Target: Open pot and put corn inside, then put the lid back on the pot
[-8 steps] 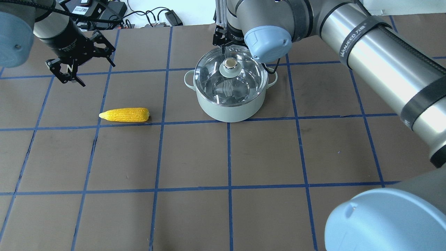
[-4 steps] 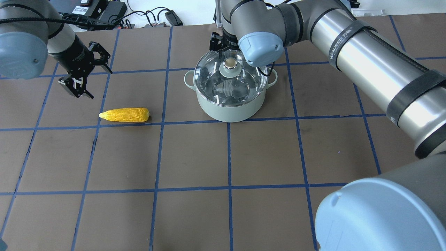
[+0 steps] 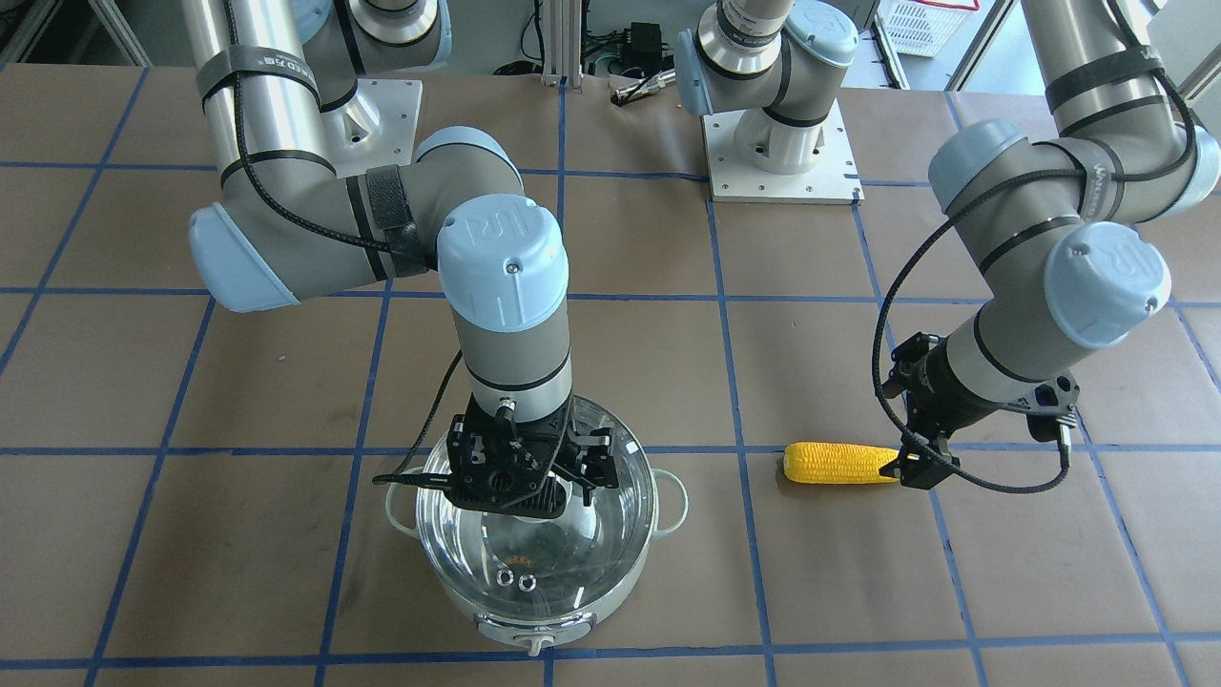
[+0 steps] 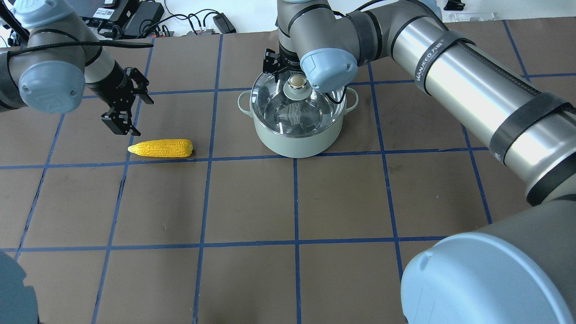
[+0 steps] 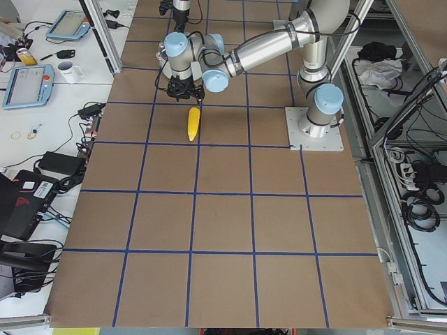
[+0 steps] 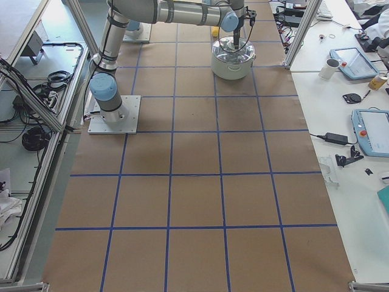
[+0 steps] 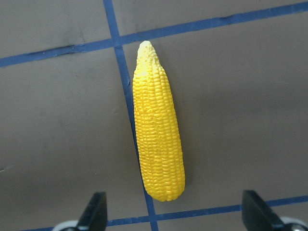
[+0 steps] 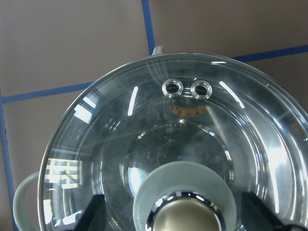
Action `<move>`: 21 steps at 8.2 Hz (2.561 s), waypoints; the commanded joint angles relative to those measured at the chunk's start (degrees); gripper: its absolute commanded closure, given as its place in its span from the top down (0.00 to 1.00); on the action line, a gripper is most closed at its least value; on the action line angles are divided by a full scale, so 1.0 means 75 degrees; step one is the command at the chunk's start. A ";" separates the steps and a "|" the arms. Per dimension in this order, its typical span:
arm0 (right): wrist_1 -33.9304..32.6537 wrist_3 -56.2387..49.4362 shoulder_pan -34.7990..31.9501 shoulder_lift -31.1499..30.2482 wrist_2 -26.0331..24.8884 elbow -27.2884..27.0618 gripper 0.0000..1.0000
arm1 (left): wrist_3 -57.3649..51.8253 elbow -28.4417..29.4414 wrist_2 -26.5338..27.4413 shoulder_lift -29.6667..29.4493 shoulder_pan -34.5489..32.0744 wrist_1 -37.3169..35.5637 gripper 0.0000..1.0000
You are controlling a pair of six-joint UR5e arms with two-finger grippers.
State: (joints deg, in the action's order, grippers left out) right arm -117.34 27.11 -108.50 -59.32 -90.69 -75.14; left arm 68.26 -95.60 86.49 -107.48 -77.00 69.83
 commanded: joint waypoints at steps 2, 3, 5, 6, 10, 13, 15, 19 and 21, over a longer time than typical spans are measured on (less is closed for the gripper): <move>0.0024 -0.0509 -0.0006 -0.0012 -0.0131 -0.0013 0.91 | 0.1023 -0.0039 0.0022 -0.0516 0.0060 -0.0088 1.00; 0.0035 -0.0533 -0.0006 -0.0024 -0.0131 -0.0001 0.87 | 0.1105 -0.0039 0.0023 -0.0610 0.0060 -0.0088 1.00; 0.0036 -0.0614 -0.0006 -0.0024 -0.0155 -0.0001 0.52 | 0.1328 -0.0062 0.0209 -0.0739 0.0060 -0.0123 1.00; 0.0036 -0.0650 -0.0006 -0.0035 -0.0155 -0.0001 0.45 | 0.1387 -0.0143 0.0350 -0.0775 0.0048 -0.0112 1.00; 0.0036 -0.0779 -0.0006 -0.0082 -0.0155 0.0010 0.33 | 0.1634 -0.0648 0.0328 -0.0821 0.0048 -0.1031 1.00; 0.0372 -0.0918 0.0098 -0.0816 -0.0073 0.0069 0.34 | 0.1272 -0.0858 0.0410 -0.0869 0.0048 -0.1270 1.00; 0.1587 -0.1072 0.0460 -0.1777 -0.0072 -0.0094 0.34 | 0.0805 -0.1151 0.0409 -0.0997 0.0048 -0.1295 1.00; 0.3759 -0.2545 0.1971 -0.3841 -0.0037 -0.1195 0.33 | 0.0766 -0.1152 0.0574 -0.1033 0.0048 -0.1400 0.42; 0.3879 -0.3261 0.2604 -0.3996 0.0381 -0.1185 0.34 | 0.0708 -0.1106 0.0318 -0.1010 0.0048 -0.1377 0.00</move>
State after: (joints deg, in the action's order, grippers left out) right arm -89.80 7.61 -93.68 -87.28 -90.51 -83.36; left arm 73.97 -104.24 90.56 -115.19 -76.64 59.47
